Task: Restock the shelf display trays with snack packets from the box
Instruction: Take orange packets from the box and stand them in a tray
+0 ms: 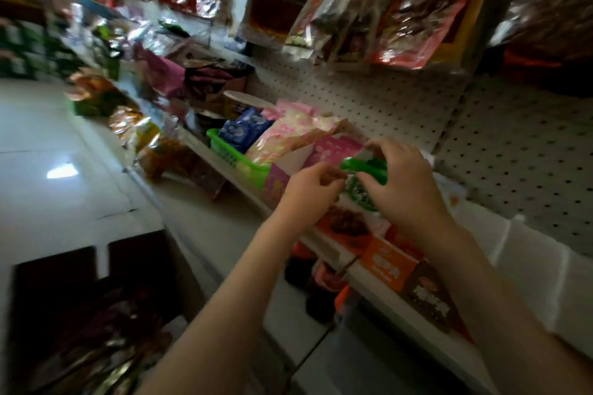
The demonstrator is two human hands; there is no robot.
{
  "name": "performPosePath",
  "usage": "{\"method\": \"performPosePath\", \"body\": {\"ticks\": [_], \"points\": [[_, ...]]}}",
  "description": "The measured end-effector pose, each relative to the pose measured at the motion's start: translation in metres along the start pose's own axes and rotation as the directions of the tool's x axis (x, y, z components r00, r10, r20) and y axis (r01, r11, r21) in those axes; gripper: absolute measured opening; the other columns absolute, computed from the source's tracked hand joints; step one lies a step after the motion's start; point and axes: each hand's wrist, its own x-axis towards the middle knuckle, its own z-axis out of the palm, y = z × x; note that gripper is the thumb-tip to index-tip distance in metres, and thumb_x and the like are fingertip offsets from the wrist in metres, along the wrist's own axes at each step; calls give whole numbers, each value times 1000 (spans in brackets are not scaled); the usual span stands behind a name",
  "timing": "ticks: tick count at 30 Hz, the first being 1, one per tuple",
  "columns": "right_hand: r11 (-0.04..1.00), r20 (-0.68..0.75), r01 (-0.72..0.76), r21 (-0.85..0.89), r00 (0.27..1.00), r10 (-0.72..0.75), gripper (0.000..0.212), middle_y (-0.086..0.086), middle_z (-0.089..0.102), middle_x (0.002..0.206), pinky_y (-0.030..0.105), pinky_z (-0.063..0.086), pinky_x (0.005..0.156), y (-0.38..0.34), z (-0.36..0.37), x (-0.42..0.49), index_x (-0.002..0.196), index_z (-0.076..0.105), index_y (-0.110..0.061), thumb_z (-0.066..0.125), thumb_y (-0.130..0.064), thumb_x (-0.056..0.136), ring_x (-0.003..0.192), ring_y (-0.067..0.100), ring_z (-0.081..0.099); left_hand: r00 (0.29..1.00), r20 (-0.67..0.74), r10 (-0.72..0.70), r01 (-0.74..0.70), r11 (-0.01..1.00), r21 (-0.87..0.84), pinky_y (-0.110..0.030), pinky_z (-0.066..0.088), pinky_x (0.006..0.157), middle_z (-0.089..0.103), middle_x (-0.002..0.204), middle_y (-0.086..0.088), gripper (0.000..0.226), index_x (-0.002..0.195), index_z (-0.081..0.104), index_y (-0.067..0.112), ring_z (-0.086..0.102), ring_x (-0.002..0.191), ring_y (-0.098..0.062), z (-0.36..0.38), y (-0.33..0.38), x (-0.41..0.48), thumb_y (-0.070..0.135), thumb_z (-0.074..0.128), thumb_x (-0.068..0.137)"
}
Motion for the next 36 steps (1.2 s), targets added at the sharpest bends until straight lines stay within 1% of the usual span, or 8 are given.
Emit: {"method": "performPosePath", "body": {"ticks": [4,7,12,19,23,26,29,36], "points": [[966,129,134,222,978,-165,42,7,58,115,40,44,93,-55,56,-15,119,57,-13,71,-20,80,107,25,52,985,-161,-66,97,977,192,-25,50,77,71,87,-3,15,102,69,15,65,78,-14,-71,-51,-35,15,60,91],[908,319,157,387,902,-292,44,6,56,112,26,41,89,-89,115,-38,120,56,-11,73,-20,80,101,17,52,937,-256,-237,311,899,309,-29,52,78,69,86,-1,11,99,63,20,67,80,-18,-121,-112,-84,15,57,92],[868,683,46,494,598,-420,53,12,51,129,19,36,91,-130,223,-87,133,46,-7,67,-11,85,115,21,51,819,-359,-447,567,728,385,-10,44,64,65,88,4,19,111,61,20,62,78,-8,-162,-203,-170,15,55,94],[903,898,197,382,151,-413,79,13,35,144,37,40,105,-166,333,-160,145,26,-10,72,-15,81,130,30,40,599,-260,-757,744,407,530,-34,49,93,51,135,-12,57,145,34,18,54,118,-27,-162,-291,-212,16,56,92],[777,882,461,429,-28,-471,81,11,19,155,45,32,111,-181,376,-189,153,11,-16,62,-20,90,139,32,26,354,-142,-924,711,167,683,-49,32,113,17,155,-19,82,153,9,17,25,141,-39,-151,-320,-222,28,61,90],[664,844,583,468,-74,-531,79,11,6,159,49,26,113,-191,397,-206,153,5,-15,55,-18,93,144,32,14,172,-120,-978,719,41,694,-56,24,115,0,160,-18,109,153,-6,18,8,145,-41,-142,-339,-233,41,71,80],[576,835,678,458,-105,-541,89,11,-6,160,50,17,117,-203,422,-219,153,-4,-12,59,-25,91,147,29,-2,85,-121,-989,760,-14,650,-59,14,116,-13,159,-18,114,152,-16,20,-5,146,-42,-140,-354,-234,49,66,79],[512,795,770,381,10,-607,73,19,15,156,52,23,112,-224,449,-221,151,-5,-9,41,-29,98,142,39,16,206,-228,-952,689,-24,724,-50,20,115,18,152,-24,80,151,-1,4,20,141,-41,-149,-341,-219,25,51,95]]}}
